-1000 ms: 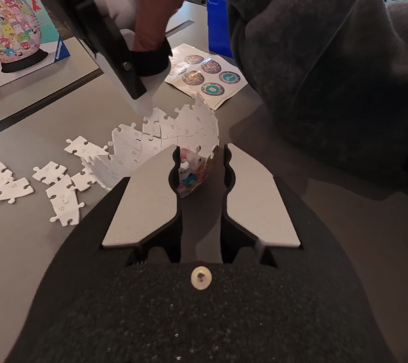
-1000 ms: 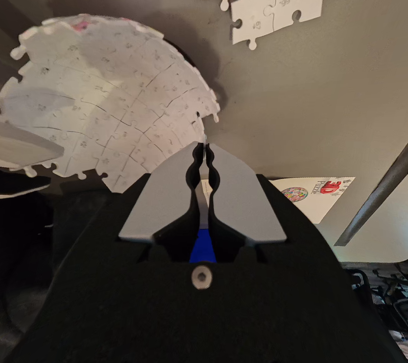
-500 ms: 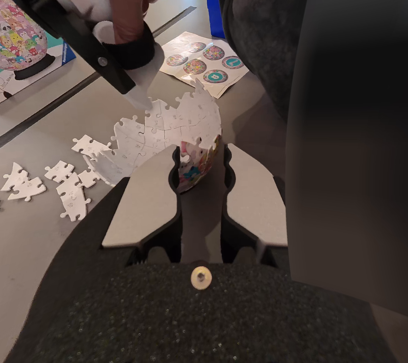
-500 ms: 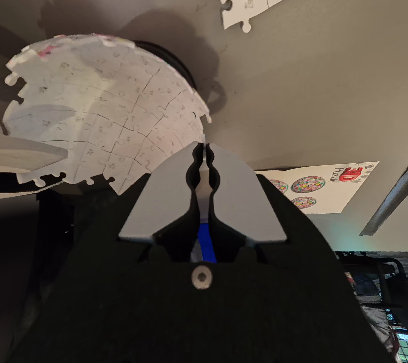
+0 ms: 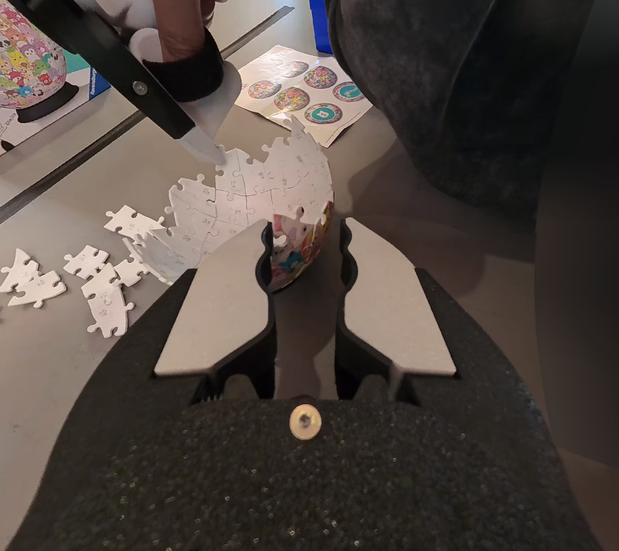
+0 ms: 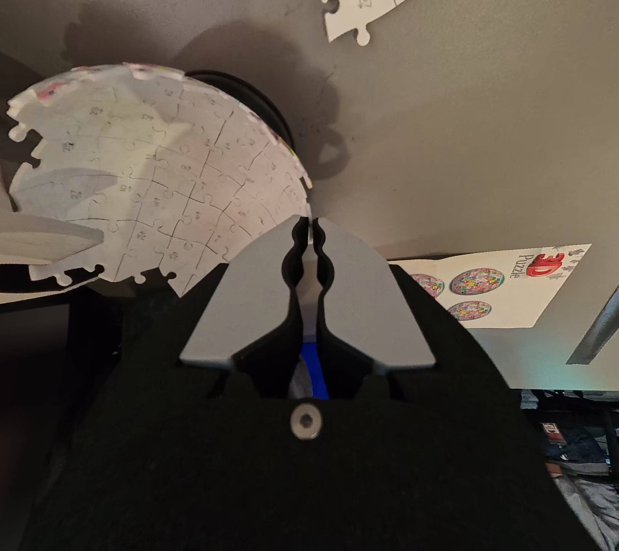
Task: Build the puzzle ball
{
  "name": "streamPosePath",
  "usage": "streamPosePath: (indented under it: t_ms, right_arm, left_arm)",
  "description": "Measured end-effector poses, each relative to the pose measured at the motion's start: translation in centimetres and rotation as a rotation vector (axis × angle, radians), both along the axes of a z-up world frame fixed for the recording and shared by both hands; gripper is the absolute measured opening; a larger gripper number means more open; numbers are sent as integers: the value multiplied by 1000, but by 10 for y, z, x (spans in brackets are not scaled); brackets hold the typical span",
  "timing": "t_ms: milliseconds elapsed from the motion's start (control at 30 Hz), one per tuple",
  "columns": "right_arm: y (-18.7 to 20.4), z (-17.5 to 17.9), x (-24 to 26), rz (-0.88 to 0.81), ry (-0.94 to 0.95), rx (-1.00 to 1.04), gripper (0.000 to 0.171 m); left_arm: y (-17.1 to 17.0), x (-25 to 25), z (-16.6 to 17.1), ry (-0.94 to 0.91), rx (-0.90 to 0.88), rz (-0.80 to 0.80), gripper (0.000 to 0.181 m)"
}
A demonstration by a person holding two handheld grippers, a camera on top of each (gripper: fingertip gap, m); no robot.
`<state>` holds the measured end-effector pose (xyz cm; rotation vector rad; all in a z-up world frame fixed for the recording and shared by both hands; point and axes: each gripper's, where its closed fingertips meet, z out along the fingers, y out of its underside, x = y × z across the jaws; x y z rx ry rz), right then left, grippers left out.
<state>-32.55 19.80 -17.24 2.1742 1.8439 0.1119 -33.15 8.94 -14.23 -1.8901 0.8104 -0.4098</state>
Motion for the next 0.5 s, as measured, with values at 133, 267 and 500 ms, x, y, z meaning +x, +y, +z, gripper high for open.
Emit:
streamPosePath:
  t_ms: [133,267,500]
  right_arm:
    - [0,0,0,-11,7,-16,3]
    - [0,0,1,-17,9,-29,3]
    - [1,-1,0,-20,-2,-34,3]
  left_arm:
    - [0,0,0,4,1,1,37]
    - [0,1,0,1,-1,0,38]
    - [0,1,0,7,2,0,37]
